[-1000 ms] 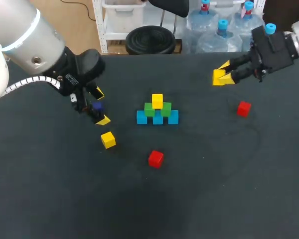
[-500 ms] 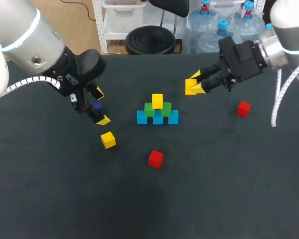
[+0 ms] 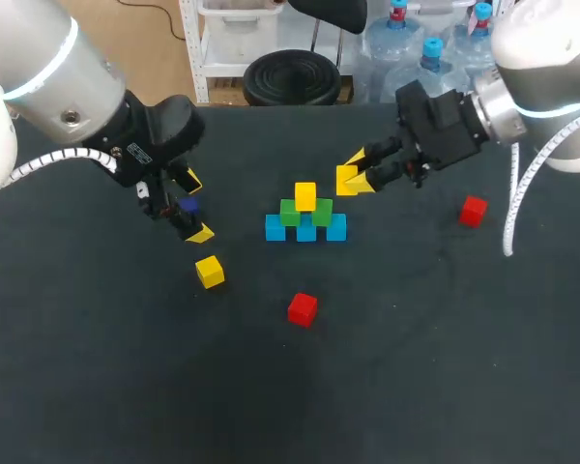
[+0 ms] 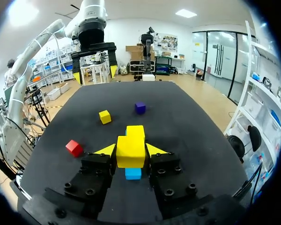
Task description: Place the blue cubes, place green cubes on the blue cubes, place the yellow cubes on the green cubes, then place the red cubes on the yellow cubes, and place purple cube on the red cubes.
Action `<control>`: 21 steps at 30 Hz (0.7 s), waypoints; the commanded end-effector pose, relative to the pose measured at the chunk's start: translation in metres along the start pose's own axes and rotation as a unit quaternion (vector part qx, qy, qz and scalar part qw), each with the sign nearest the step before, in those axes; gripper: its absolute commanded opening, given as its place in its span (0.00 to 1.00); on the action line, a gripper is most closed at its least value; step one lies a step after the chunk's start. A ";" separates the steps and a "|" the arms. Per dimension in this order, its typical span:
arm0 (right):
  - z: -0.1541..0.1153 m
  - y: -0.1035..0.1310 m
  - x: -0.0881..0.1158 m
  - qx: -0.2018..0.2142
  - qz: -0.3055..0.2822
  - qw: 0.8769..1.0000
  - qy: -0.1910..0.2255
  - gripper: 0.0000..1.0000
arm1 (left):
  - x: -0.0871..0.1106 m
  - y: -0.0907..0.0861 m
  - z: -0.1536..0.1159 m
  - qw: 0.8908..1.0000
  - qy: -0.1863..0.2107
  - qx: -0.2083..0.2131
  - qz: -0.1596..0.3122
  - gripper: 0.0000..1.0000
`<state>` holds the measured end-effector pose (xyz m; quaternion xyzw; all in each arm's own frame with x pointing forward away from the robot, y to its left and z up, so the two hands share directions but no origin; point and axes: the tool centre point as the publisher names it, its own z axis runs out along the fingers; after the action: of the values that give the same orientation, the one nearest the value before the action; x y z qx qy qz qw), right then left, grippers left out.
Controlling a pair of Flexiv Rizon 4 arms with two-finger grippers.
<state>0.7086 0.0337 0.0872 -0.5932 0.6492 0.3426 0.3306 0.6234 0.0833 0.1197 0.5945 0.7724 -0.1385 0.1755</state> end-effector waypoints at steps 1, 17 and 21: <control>0.014 -0.002 0.000 -0.005 0.000 1.000 -0.001 0.00 | 0.000 0.000 0.000 1.000 0.001 0.000 0.000 1.00; 0.031 -0.003 0.001 -0.021 0.002 1.000 0.003 0.00 | 0.000 0.000 0.000 1.000 0.001 0.000 0.000 1.00; 0.031 -0.004 0.002 -0.021 0.002 1.000 0.004 0.00 | 0.000 0.000 0.000 1.000 0.001 0.000 0.000 1.00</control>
<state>0.7115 0.0584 0.0687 -0.5997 0.6442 0.3540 0.3164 0.6234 0.0833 0.1197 0.5945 0.7724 -0.1385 0.1755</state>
